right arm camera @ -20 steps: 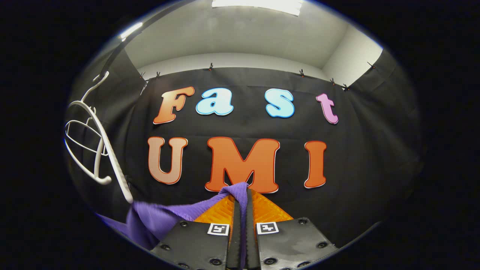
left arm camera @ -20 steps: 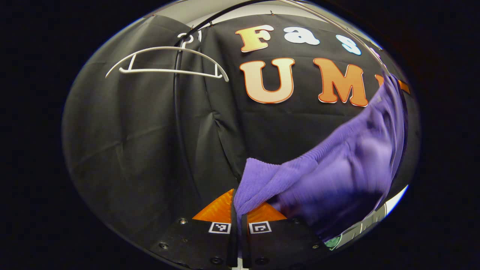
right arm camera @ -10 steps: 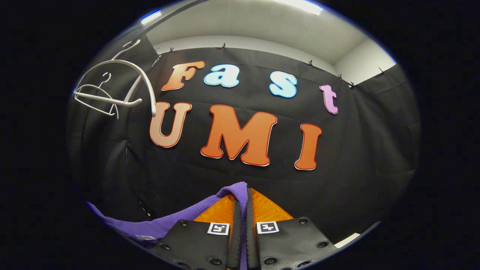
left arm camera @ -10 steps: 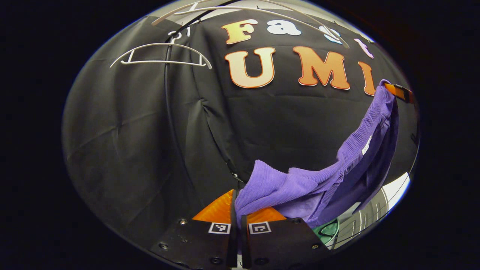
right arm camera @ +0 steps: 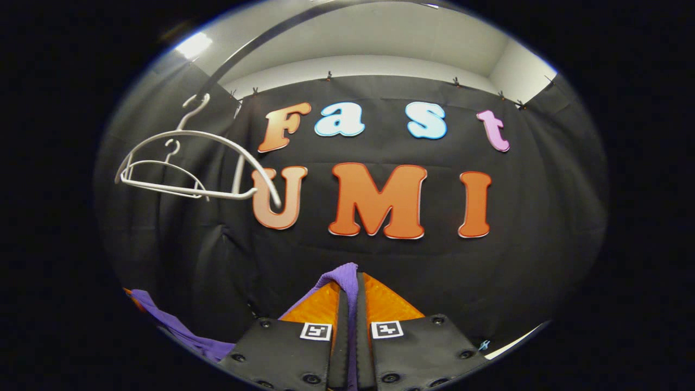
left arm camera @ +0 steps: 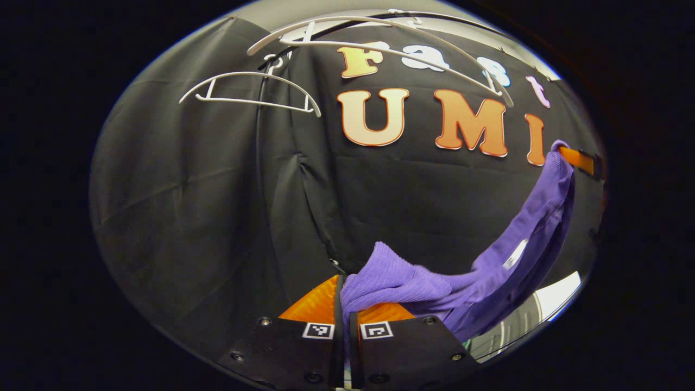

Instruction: Grasp the clothes on the hanger with both hands and then place them into the laundry hamper below.

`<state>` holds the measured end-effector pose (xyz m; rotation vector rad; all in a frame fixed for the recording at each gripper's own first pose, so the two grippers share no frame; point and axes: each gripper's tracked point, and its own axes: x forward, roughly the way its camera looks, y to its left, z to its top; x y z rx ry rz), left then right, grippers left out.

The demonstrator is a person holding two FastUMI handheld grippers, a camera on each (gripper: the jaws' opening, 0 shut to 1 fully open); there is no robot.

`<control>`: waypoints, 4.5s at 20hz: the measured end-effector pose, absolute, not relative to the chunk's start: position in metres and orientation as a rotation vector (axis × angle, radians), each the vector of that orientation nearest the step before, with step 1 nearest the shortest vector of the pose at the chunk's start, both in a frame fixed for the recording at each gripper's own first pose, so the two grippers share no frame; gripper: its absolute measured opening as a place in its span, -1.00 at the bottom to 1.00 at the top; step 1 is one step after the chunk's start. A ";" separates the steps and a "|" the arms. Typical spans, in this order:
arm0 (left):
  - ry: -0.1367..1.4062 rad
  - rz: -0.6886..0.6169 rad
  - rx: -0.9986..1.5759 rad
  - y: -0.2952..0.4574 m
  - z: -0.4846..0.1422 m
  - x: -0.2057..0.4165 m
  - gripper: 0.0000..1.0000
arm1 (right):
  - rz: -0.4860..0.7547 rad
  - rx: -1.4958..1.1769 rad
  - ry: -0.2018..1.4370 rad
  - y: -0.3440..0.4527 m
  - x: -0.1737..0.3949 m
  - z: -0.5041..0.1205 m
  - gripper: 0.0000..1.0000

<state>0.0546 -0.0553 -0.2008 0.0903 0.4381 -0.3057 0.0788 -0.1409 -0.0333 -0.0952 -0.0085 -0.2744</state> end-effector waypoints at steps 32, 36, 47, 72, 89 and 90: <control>1.105 -0.267 -0.022 -0.068 -0.397 -0.040 0.92 | 0.035 0.018 0.826 -0.023 0.012 -0.396 1.00; 1.060 -0.265 -0.003 -0.065 -0.384 -0.035 0.92 | 0.021 0.029 0.810 -0.023 0.014 -0.385 0.92; 0.743 -0.208 -0.032 -0.044 -0.264 0.002 0.92 | -0.039 0.031 0.578 -0.038 0.013 -0.261 0.92; 0.024 -0.131 -0.100 -0.015 0.044 0.050 0.77 | -0.211 -0.012 -0.052 -0.123 0.002 0.043 0.86; 0.049 -0.148 -0.109 -0.024 0.035 0.053 0.87 | -0.213 -0.019 -0.044 -0.117 0.004 0.036 0.87; 0.047 -0.151 -0.107 -0.026 0.035 0.054 0.87 | -0.214 -0.019 -0.044 -0.117 0.004 0.035 0.87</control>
